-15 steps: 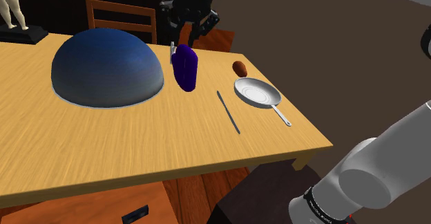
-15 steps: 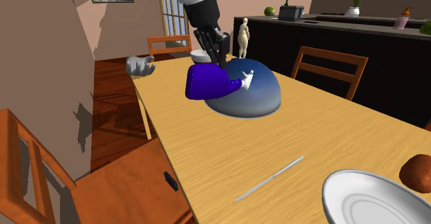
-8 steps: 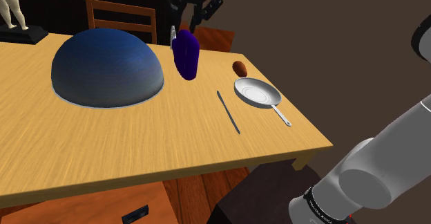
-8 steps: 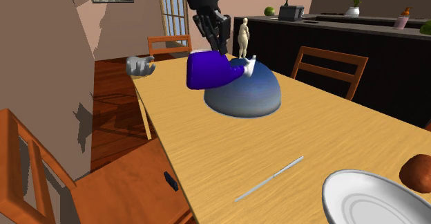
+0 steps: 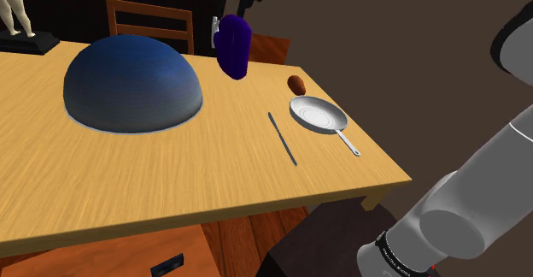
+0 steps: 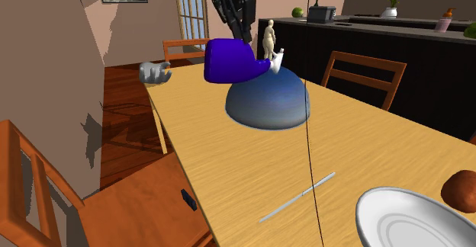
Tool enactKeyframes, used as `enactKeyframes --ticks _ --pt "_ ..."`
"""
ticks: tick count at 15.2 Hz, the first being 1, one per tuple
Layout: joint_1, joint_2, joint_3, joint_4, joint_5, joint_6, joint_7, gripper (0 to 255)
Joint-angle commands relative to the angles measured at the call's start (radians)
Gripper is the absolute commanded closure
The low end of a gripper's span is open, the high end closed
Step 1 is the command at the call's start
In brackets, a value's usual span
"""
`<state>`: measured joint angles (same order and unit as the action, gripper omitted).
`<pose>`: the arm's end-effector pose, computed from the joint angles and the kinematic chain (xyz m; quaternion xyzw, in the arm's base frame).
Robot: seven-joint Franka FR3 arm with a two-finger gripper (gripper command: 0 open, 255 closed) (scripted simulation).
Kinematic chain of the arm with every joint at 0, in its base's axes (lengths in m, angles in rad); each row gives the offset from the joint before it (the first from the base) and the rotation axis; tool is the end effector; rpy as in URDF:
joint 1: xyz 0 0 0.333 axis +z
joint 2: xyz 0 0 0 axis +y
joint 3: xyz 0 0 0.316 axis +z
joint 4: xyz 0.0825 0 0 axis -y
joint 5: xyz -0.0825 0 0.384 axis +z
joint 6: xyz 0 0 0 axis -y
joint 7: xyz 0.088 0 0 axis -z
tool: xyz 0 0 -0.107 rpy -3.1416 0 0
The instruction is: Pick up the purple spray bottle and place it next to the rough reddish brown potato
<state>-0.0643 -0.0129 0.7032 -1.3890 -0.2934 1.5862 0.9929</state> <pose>0.4561 0.3048 0.7220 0.9658 -0.1854 0.1791 0.0281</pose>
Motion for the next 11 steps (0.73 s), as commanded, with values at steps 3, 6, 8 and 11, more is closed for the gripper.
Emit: enactKeyframes --ticks 3,6,8,11 --pt "0.019 0.053 0.018 0.117 -0.042 -0.082 0.004 255" --pt "0.042 0.098 0.032 0.207 -0.081 -0.143 0.008 255" --pt "0.065 0.133 0.042 0.275 -0.114 -0.188 0.011 255" --pt "-0.007 0.054 0.007 0.181 -0.037 -0.131 -0.051 255"
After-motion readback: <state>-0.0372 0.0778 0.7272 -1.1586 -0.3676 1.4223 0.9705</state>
